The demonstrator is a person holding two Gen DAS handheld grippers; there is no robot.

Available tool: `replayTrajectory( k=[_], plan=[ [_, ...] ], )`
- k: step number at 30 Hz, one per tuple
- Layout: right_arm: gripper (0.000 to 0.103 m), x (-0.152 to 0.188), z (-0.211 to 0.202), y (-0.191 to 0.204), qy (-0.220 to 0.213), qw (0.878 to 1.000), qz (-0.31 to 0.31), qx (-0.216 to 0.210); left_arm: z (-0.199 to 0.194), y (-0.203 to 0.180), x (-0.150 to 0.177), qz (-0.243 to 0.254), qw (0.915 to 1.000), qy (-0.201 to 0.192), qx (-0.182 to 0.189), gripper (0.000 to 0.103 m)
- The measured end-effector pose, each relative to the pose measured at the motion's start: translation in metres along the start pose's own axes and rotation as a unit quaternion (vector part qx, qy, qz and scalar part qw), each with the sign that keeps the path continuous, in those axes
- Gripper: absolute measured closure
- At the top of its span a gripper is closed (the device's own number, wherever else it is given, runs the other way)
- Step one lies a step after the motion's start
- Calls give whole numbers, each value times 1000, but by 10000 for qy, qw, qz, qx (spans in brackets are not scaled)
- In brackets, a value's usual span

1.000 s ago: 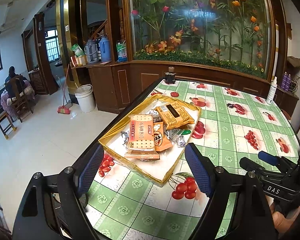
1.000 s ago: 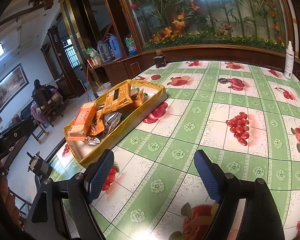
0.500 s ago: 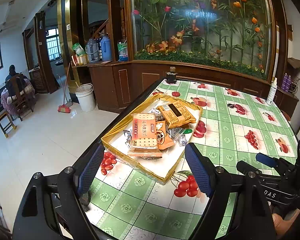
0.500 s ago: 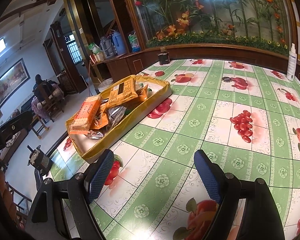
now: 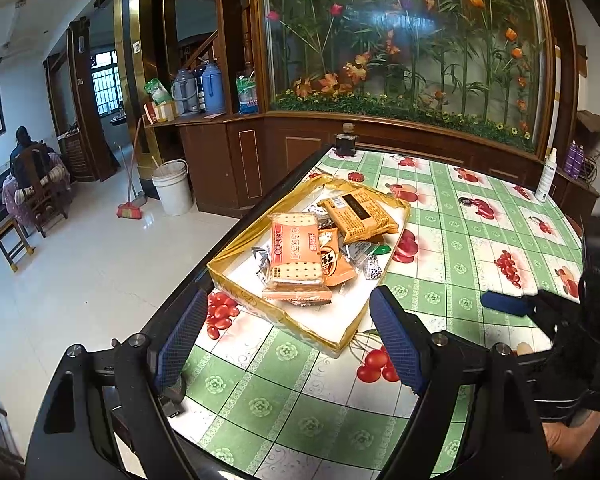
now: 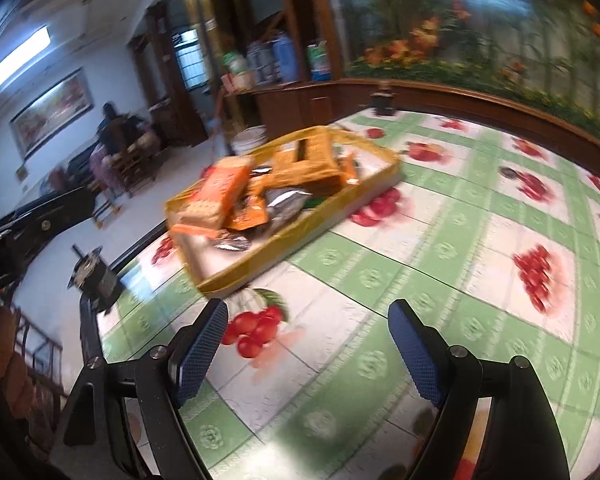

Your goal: Organize snacks

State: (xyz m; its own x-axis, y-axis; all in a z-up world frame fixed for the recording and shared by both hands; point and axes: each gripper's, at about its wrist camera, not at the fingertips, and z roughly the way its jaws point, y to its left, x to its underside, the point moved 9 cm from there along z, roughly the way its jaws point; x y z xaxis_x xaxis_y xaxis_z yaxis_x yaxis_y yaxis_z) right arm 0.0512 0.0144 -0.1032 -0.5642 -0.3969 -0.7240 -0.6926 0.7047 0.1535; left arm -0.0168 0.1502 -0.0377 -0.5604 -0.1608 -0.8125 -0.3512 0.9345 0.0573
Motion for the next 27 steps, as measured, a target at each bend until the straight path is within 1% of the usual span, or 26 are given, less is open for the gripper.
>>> replayTrajectory(
  k=[3,6,9,11,18,27],
  plan=[
    [19,-17,5,25,-14,9984,-561,-54,3,3,4,-6,10000,78,-38,19],
    [19,-34,9,44,-64,9959,-889,-147,3,10,6,-58,9999,87,-82,19],
    [19,-46,18,53,-32,9927,-1202,-78,3,19,7,-93,9998,101,-148,19],
    [18,-50,23,56,11,9919,-1265,-127,4,25,8,-119,9997,102,-203,19],
    [18,-46,41,44,243,9904,-1357,51,12,37,12,-251,9991,217,-250,19],
    [18,-36,49,25,431,9899,-1340,171,19,31,12,-321,9988,371,-17,19]
  ],
)
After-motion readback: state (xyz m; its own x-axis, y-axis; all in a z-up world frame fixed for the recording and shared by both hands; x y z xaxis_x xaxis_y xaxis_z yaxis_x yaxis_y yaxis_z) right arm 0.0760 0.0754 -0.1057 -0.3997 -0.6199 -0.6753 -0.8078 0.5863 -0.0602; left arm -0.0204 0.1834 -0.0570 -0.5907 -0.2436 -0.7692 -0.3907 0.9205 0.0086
